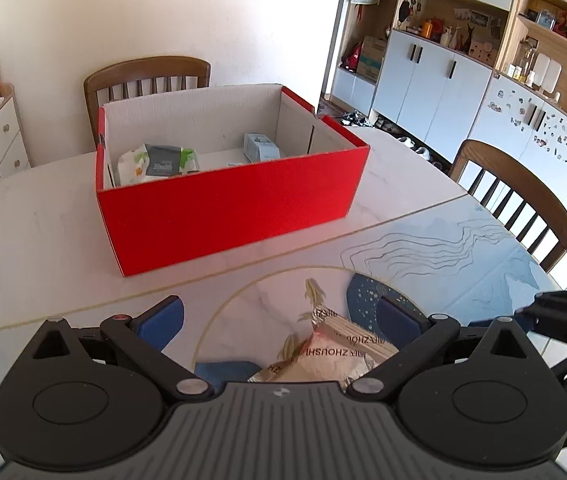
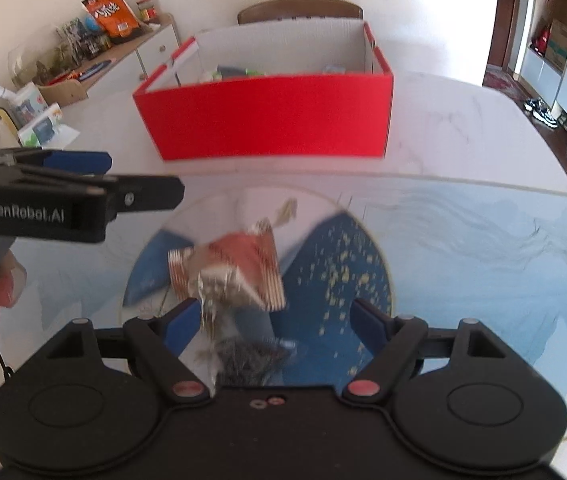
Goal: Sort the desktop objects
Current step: 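Grasp the silver foil bag with the left tool while the right tool grasps the black-item bag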
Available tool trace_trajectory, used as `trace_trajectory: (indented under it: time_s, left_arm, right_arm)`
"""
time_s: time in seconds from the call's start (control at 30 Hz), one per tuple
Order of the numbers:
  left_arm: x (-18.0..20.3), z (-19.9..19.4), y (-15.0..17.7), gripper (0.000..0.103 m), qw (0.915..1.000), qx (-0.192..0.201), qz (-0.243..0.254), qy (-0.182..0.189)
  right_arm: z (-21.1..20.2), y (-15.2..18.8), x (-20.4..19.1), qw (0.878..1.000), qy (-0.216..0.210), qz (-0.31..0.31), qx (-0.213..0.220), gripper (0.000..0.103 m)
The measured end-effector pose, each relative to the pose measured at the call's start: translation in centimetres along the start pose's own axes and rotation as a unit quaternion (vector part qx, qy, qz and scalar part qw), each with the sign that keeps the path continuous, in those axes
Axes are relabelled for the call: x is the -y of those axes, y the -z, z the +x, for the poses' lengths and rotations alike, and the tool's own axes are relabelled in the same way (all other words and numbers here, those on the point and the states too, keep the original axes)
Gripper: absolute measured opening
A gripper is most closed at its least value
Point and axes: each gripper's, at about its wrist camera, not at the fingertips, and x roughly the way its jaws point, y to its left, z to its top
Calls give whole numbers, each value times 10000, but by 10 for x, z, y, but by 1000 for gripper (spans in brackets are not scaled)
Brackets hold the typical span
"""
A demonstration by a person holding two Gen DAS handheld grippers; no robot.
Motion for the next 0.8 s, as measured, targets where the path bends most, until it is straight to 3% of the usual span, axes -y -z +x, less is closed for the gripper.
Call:
trace_trajectory:
  time_s: [0.37,0.53,0.8]
  left_arm:
    - [12,16,12,103,9992,-42,188,342]
    - [18,26,18,103,9988,-246,398,131]
    - [26,39,23,103,9952,-373,860,286]
  right_arm:
    - [21,24,-11,9995,22,94,-288,80]
    - [31,30,-16,9991,83,62,-403,77]
    - [38,33,-23,9986,159,-111,-484,55]
